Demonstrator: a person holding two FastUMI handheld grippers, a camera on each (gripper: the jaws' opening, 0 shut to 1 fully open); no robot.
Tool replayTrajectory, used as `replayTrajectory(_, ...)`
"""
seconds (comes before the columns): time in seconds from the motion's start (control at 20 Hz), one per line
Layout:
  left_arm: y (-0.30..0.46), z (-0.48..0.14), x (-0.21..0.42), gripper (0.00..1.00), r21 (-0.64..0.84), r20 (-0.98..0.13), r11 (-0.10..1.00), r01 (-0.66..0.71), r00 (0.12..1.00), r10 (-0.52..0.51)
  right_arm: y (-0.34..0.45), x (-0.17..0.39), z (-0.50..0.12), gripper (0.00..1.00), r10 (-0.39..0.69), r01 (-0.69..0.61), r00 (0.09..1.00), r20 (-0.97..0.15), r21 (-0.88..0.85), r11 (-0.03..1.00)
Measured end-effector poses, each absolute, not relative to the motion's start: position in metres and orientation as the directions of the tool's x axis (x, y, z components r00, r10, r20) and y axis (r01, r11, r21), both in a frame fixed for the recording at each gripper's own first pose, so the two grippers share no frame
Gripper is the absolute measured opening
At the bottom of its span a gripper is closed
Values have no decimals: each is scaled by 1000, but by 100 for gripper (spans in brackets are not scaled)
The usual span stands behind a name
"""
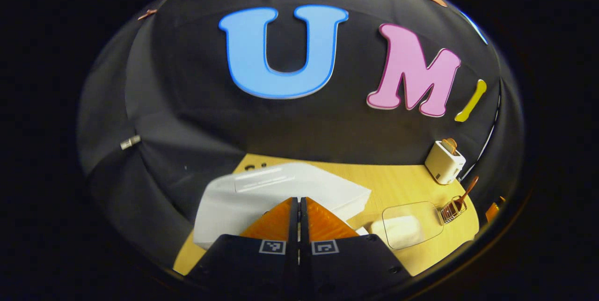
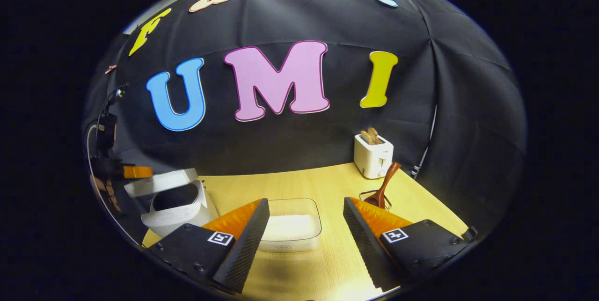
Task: Close the left gripper, press the button to open the rice cooker; take a wooden spoon from the chopstick holder with the right hand, scoop a spoonful of rice and pour it into the rice cooker, then put the wooden spoon back into the chopstick holder.
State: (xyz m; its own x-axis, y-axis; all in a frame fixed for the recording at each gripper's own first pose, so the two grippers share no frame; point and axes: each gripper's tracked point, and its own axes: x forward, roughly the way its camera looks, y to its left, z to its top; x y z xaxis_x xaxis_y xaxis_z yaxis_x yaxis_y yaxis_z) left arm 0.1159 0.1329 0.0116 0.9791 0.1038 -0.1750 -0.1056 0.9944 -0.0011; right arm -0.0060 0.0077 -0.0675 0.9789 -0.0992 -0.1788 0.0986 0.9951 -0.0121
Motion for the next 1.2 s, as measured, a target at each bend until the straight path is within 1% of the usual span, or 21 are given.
replayTrajectory(0.1,133,35,112,6,14,-111,997,-78,991,79,5,-10,-65,98,-137,136,976,-167,-18,991)
replayTrajectory(0.2,125,41,103,5,-15,-97,1000,-24,995,22,3,-13,-60,98,-167,164,975,-150,-31,986)
replayTrajectory(0.35,125,39,93,5,-52,-86,999,-4,996,0,-1,-11,-51,99,-184,181,974,-134,-36,983)
replayTrajectory(0.6,93,18,75,5,-171,-77,985,-25,997,11,-17,3,-45,99,-154,152,981,-115,-25,988)
replayTrajectory(0.7,65,19,64,7,-198,-53,980,9,998,-20,-28,12,-46,99,-145,145,982,-125,-12,989)
replayTrajectory(0.8,43,19,56,13,-201,-34,979,42,998,-49,-44,23,-43,99,-142,142,982,-123,-4,990)
replayTrajectory(0.85,38,18,53,19,-190,-41,981,29,998,-37,-55,29,-44,99,-144,145,982,-125,0,989)
replayTrajectory(1.0,20,12,48,20,-188,-62,982,6,998,-18,-83,42,-44,99,-156,160,979,-131,24,987)
replayTrajectory(1.1,5,9,44,22,-204,-70,979,20,997,-35,-105,52,-44,98,-165,170,978,-126,24,985)
replayTrajectory(1.15,-6,8,41,31,-211,-72,976,45,996,-61,-117,57,-46,98,-175,178,976,-131,18,984)
replayTrajectory(1.2,-17,7,38,36,-219,-69,973,73,994,-90,-131,63,-50,99,-183,187,973,-139,13,982)
